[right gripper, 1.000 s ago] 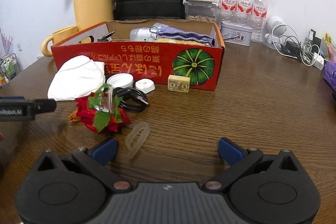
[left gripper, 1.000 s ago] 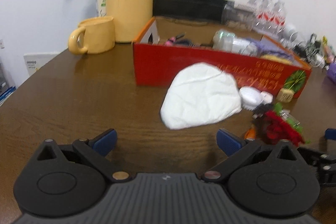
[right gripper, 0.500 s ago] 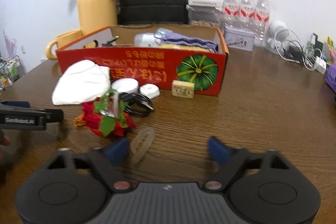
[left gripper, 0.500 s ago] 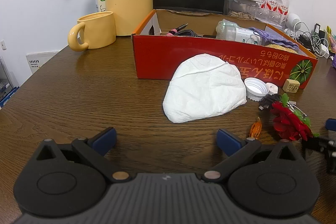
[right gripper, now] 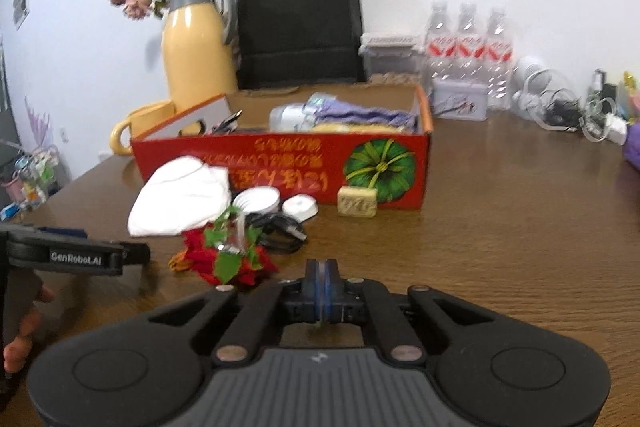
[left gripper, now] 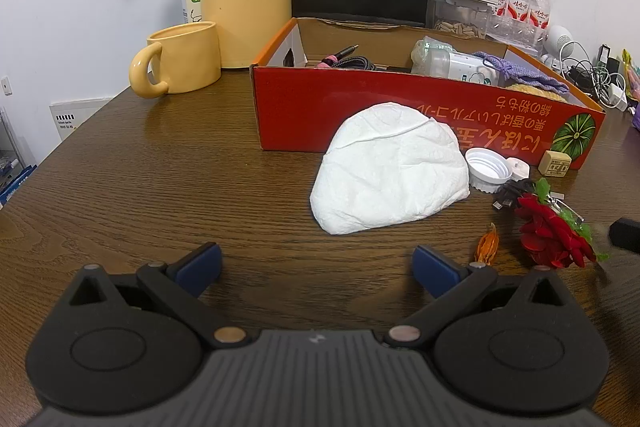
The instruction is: Organize objects
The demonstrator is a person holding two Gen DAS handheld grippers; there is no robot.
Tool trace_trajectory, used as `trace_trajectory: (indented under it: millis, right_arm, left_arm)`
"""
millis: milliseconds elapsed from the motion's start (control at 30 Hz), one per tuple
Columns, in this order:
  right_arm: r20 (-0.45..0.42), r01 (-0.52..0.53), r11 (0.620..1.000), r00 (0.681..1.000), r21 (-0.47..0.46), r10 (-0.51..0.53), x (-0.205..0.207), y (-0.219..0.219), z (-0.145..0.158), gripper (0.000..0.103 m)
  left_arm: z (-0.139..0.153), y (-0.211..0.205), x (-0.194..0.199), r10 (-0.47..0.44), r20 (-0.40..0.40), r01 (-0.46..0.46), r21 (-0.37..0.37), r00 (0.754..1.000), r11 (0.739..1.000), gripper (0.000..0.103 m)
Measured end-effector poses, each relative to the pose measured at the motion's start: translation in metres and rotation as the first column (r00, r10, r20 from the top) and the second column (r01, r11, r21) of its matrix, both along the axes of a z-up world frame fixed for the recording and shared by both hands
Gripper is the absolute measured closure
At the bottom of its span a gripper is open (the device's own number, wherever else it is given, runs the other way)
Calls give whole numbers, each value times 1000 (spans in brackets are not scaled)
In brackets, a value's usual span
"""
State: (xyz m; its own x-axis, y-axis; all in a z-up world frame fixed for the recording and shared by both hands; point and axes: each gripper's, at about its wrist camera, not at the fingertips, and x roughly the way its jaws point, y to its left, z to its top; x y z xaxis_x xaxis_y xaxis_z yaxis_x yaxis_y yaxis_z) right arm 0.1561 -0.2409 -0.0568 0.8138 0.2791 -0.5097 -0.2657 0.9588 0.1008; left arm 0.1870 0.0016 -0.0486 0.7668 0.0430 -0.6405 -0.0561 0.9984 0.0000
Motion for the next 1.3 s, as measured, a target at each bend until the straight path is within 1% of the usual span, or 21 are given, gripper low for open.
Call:
trace_trajectory:
  millis: [100, 200, 267, 400, 467, 500, 533, 600, 633, 667, 733, 767, 800, 833, 867, 900, 1000, 1033, 1067, 1133, 1300]
  right_arm:
    - [34, 26, 1000, 999, 4, -26, -4, -4, 2, 102]
    - [43, 42, 999, 998, 12, -43, -4, -7, 4, 102]
    - [50, 45, 999, 998, 19, -46, -6, -9, 5, 102]
    - [76, 55, 998, 995, 36, -58, -8, -11, 7, 102]
    - [73, 52, 998, 996, 41, -55, -8, -12, 7, 101]
    - [63, 47, 998, 997, 38, -50, -7, -11, 6, 101]
    - [44, 42, 999, 998, 33, -43, -5, -10, 5, 97]
    - [15, 61, 998, 998, 13, -61, 0, -8, 1, 77]
    - [1, 72, 997, 997, 8, -72, 2, -8, 0, 56]
    - [-5, 78, 997, 997, 8, -78, 2, -9, -1, 46]
    - [-12, 82, 997, 997, 3, -82, 3, -9, -2, 46]
    - [-21, 82, 997, 996, 2, -82, 5, -9, -3, 46]
    - [-32, 84, 997, 996, 0, -84, 6, -9, -4, 46]
    - [-43, 85, 996, 995, -1, -85, 7, -9, -5, 46]
    - [-53, 83, 997, 995, -1, -83, 8, -9, -6, 46]
    - [-62, 77, 997, 995, -1, -77, 9, -9, -7, 46]
    - [-95, 38, 999, 995, -15, -39, 10, -4, -10, 53]
    - [-93, 33, 999, 995, -25, -35, 10, -2, -10, 67]
    - [-92, 30, 999, 995, -27, -32, 9, -1, -10, 85]
    - [-98, 15, 1000, 995, -3, -15, 9, -3, -10, 97]
    - [-71, 22, 1000, 997, 11, -22, 5, -4, -7, 100]
  left_arm:
    - [0, 0, 0, 0, 0, 0, 1, 1000, 1000, 0]
    - [1, 1, -2, 3, 13, -3, -8, 1000, 1000, 0]
    - [5, 3, -8, -9, 62, 11, -37, 998, 999, 0]
    - [12, -1, -22, -62, 154, 71, -58, 986, 996, 0]
    - [13, -7, -24, -104, 170, 115, -53, 980, 992, 0]
    - [13, -12, -25, -126, 170, 135, -46, 977, 990, 2]
    - [13, -16, -25, -143, 165, 151, -41, 976, 988, 4]
    - [12, -24, -23, -173, 151, 181, -40, 973, 983, 10]
    - [11, -28, -22, -189, 144, 197, -41, 971, 980, 12]
    - [10, -32, -20, -206, 136, 213, -41, 969, 976, 18]
    - [7, -42, -14, -235, 111, 241, -44, 966, 970, 24]
    - [6, -46, -10, -252, 96, 257, -46, 963, 965, 32]
    - [4, -51, -6, -270, 79, 275, -49, 959, 960, 47]
    - [2, -54, -3, -282, 61, 285, -48, 958, 957, 58]
    - [3, -58, -4, -281, 69, 283, -29, 957, 959, 79]
    - [2, -58, -5, -288, 65, 291, -35, 955, 956, 89]
    - [3, -52, -9, -272, 87, 277, -62, 958, 959, 89]
    - [4, -50, -10, -261, 94, 267, -68, 961, 961, 89]
    - [5, -47, -10, -253, 101, 261, -76, 962, 962, 89]
    - [7, -43, -11, -236, 112, 246, -84, 965, 966, 89]
    - [10, -38, -12, -220, 132, 233, -94, 966, 968, 89]
